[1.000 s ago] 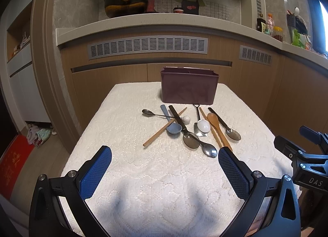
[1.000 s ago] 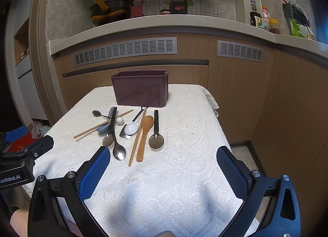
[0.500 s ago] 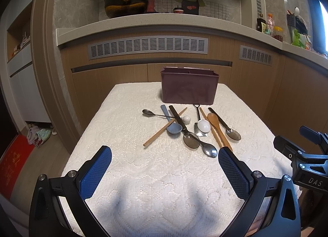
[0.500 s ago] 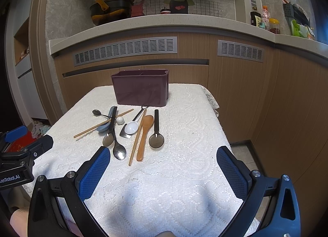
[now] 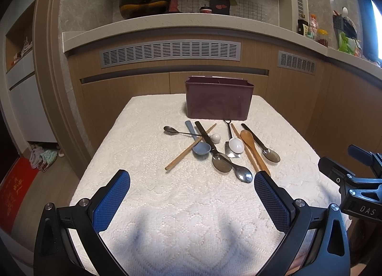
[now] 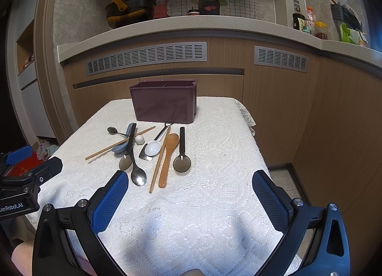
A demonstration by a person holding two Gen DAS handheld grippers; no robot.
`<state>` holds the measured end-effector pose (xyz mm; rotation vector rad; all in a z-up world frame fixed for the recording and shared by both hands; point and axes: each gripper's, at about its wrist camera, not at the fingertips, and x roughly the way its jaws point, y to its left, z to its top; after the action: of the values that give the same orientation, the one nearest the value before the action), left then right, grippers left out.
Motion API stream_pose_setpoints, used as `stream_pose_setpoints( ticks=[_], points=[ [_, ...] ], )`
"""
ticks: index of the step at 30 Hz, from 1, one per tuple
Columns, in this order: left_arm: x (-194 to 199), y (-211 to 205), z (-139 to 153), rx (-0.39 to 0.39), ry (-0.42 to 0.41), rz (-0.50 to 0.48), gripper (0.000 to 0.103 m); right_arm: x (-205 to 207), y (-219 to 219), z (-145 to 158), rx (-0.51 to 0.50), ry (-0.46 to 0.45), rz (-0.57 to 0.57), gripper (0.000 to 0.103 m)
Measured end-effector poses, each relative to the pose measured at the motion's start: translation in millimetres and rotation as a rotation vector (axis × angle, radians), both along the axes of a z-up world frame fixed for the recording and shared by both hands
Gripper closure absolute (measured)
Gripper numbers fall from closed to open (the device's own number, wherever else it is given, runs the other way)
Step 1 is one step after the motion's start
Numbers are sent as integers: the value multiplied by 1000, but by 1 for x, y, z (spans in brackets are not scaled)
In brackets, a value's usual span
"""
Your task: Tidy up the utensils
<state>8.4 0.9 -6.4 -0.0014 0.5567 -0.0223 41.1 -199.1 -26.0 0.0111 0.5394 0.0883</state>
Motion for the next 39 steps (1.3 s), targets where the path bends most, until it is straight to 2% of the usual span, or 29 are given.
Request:
stream_pose_setpoints(
  ticks=[8, 15, 20, 23, 25, 27, 31, 35, 39],
  points=[
    [26, 3, 1, 0, 13, -24, 0, 21, -2, 2, -27, 5, -1, 0],
    [67, 5, -8, 3, 70, -78, 0, 57, 0, 1, -79, 26, 4, 0],
    [100, 12, -13, -59, 116, -109, 2, 90, 4, -5, -174, 46, -33, 0],
    [115, 14, -19, -92, 135, -114, 20, 106, 5, -9, -225, 49, -59, 0],
    [125, 11, -27, -147, 185, -144, 36, 112, 5, -13, -240, 55, -69, 0],
    [130, 5, -35, -167, 226, -150, 39, 118, 3, -17, -216, 79, -54, 0],
    [147, -3, -54, -168, 318, -83, 39, 124, -3, -26, -151, 123, -53, 0],
    [164, -6, -58, -162, 325, -42, 39, 125, -7, -32, -116, 135, -64, 0],
    [178, -12, -67, -143, 357, -38, 56, 126, -10, -36, -91, 151, -67, 0]
  ],
)
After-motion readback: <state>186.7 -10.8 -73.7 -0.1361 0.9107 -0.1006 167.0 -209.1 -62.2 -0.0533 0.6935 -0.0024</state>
